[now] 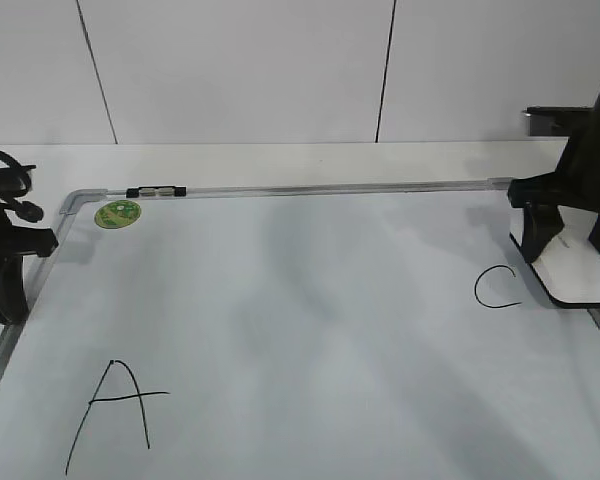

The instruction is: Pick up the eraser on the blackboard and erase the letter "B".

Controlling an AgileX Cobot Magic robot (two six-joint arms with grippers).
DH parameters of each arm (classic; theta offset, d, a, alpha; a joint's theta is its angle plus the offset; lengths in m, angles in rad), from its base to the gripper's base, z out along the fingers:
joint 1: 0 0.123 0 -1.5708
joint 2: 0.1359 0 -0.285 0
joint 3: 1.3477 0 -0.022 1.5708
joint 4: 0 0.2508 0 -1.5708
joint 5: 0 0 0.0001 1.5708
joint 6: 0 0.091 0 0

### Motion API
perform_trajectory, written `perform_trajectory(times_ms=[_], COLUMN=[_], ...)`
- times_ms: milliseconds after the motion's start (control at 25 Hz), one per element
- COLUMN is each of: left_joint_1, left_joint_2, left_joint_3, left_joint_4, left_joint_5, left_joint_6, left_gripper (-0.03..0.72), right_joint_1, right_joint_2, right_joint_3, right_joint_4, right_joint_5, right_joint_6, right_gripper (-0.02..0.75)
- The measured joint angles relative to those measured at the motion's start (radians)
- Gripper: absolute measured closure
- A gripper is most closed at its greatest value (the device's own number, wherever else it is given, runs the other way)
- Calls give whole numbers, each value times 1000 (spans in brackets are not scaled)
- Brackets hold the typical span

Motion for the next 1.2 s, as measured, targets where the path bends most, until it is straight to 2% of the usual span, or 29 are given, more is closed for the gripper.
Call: perform_trajectory(times_ms=[400,680,840,1200], left_joint_1=[0,0,0,0], left_joint_2=[0,0,0,0], left_joint_3=[0,0,0,0], left_joint_4=[-1,-1,-1,-1], left_joint_5=[0,0,0,1], left_joint_6=[0,0,0,0], left_gripper=[671,671,671,672], right_joint_1=[0,0,0,0], right_joint_2=[44,44,44,-133], right_joint_3=[-4,-117,-159,-90], right_joint_4=[0,2,5,58], right_joint_5=[43,69,70,77], right_joint_6=[0,0,0,0], right_gripper=[94,95,120,148])
